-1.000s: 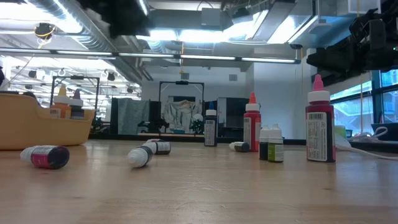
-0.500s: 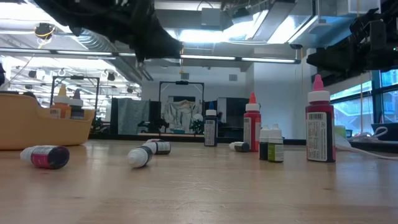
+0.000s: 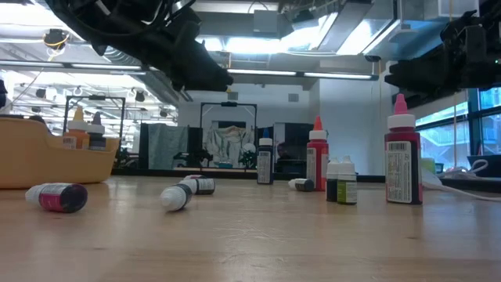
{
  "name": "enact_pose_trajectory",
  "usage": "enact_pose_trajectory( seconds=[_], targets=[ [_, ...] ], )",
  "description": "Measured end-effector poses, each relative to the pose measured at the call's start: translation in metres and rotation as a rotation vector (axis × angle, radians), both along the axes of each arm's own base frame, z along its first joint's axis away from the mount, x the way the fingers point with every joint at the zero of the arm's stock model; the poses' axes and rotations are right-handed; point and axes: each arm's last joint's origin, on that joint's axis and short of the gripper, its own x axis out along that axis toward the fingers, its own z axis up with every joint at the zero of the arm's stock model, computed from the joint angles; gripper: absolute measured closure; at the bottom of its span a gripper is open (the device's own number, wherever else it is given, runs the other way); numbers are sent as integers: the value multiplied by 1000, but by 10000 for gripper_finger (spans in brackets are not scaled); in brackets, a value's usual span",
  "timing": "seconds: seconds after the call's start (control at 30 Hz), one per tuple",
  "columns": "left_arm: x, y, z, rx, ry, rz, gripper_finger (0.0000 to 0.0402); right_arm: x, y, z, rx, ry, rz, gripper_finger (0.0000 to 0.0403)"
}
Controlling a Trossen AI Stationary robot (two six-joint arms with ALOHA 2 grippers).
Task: Pick & Place food coloring
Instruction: Put the small red food coloring bottle into the yellow bin
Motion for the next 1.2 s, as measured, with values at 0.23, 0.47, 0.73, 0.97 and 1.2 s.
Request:
enact_pose_trajectory(
  seconds=[0.23,0.47,0.73,0.97,1.2],
  targets=[
    [0,-2,-2,-21,15,-30,207,0,0,0,0,0,0,174],
    [5,-4,7,-11,146,-173,209,0,0,0,-5,2,0,173],
    [26,0,7,126,488,-260,220,0,0,0,-5,1,-1,173],
    [38,11,-29,125,650,-308,229,0,0,0,-4,1,0,173],
    [40,23,-56,93,765,-304,241,0,0,0,-4,1,-1,173]
  ],
)
